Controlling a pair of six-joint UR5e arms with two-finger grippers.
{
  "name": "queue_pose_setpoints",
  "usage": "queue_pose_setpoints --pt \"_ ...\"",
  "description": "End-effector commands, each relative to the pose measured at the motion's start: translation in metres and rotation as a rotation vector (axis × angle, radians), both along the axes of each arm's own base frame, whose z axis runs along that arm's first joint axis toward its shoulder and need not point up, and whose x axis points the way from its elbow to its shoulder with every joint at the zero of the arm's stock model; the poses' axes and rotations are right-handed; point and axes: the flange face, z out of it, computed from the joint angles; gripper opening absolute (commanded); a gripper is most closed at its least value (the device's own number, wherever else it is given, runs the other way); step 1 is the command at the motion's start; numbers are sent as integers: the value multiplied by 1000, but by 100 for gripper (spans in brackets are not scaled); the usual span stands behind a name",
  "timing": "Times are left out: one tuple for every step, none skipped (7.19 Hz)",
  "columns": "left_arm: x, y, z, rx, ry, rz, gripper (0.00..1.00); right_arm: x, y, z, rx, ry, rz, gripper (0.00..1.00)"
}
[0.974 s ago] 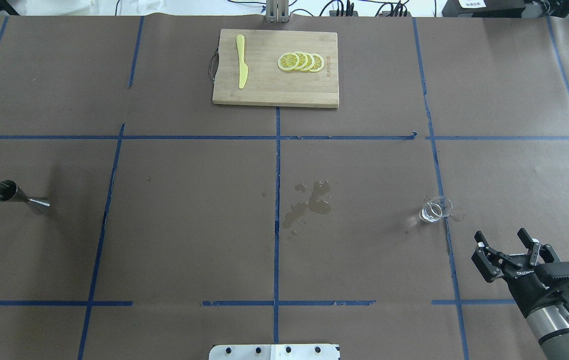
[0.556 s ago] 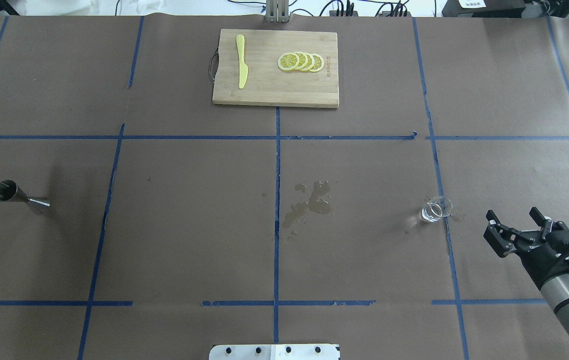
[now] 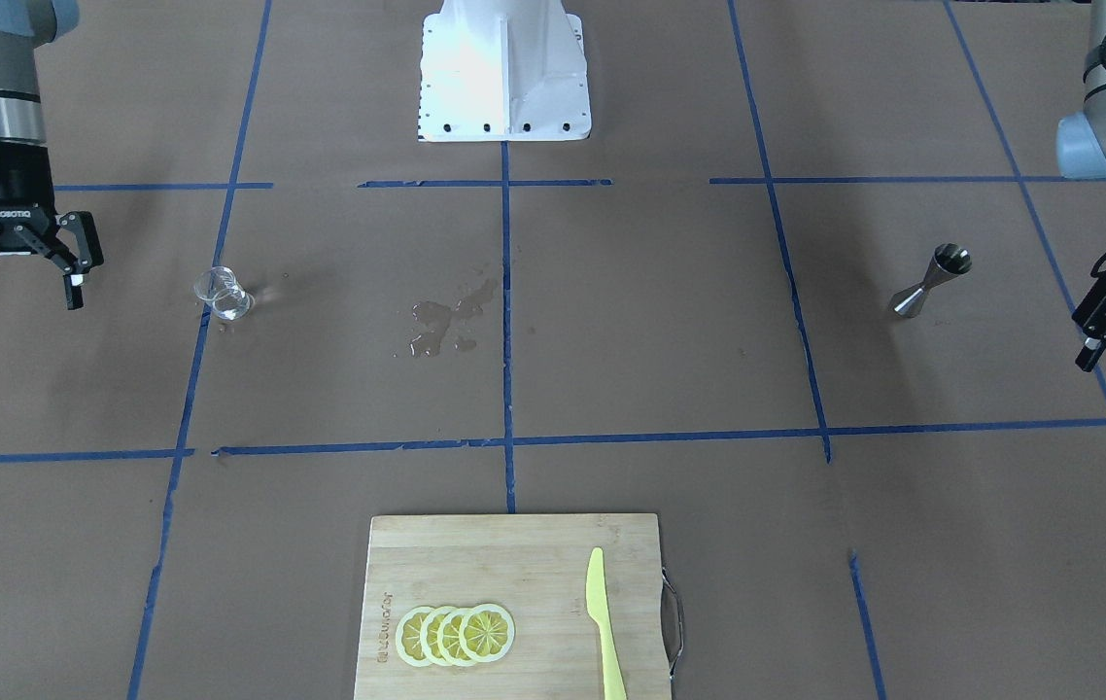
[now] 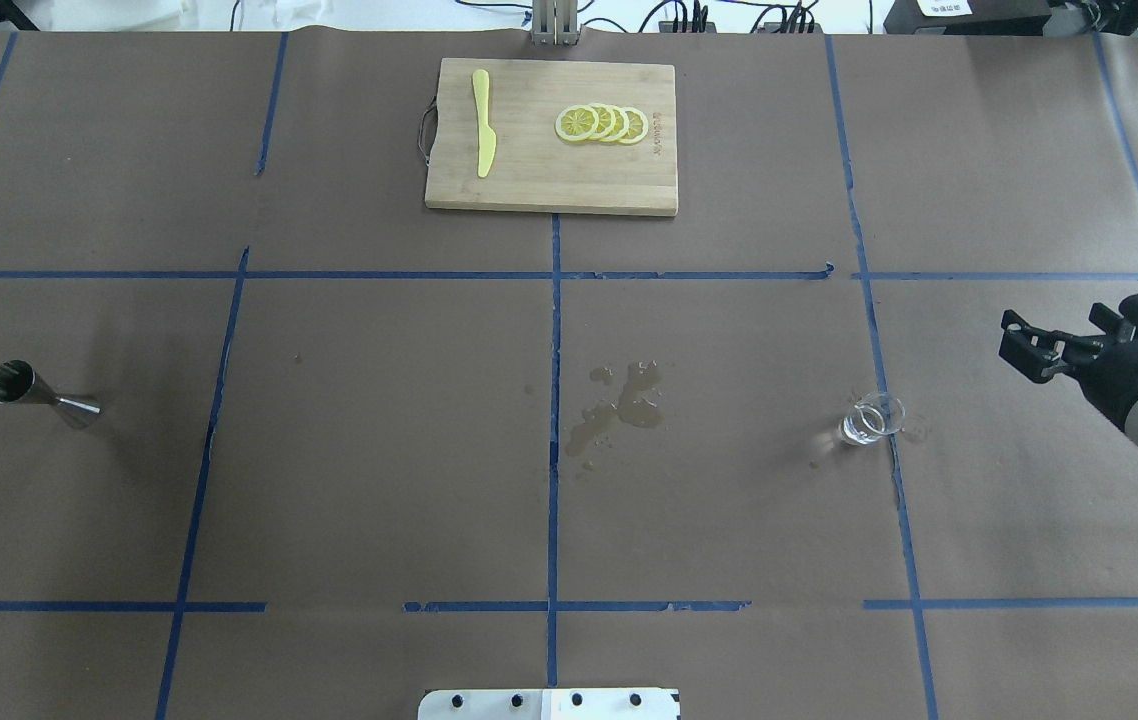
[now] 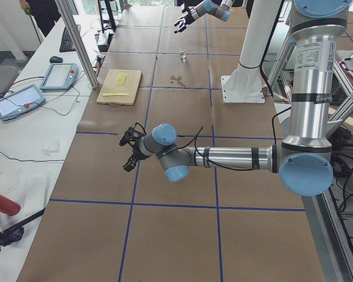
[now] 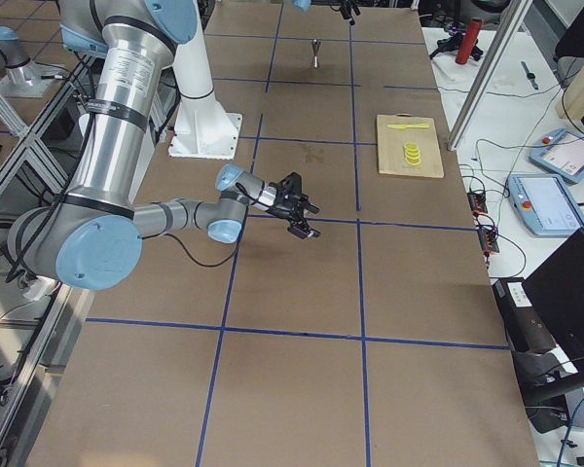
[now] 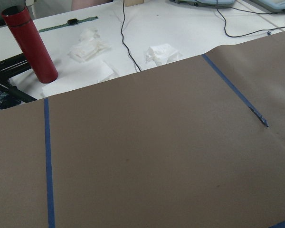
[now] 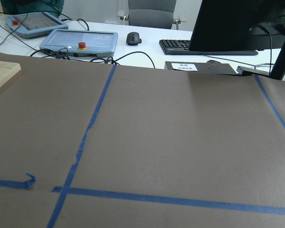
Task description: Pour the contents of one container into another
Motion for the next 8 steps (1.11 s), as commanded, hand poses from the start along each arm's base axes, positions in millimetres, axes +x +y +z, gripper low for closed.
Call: queue_pose_setpoints --pt "-30 -15 -3 -80 2 68 100 56 -76 21 -85 -16 -116 100" --pt "-51 -17 4 -100 -41 92 100 103 -110 48 -100 42 -259 100" --pt "-77 -17 11 -132 -69 149 100 149 -126 66 -136 51 -345 100" --pt "-100 -14 9 -177 -88 192 100 189 -129 73 -162 53 -402 100" --pt "-110 -19 11 -254 -113 220 100 208 -122 82 -191 42 -496 100" --pt "-114 -23 15 -367 -113 224 100 220 -119 92 -246 42 -520 100" --pt "-117 -15 17 -341 -150 299 100 229 -121 96 -263 86 -561 100" --pt "-125 11 51 -366 -169 350 100 241 -118 109 -297 96 -644 100"
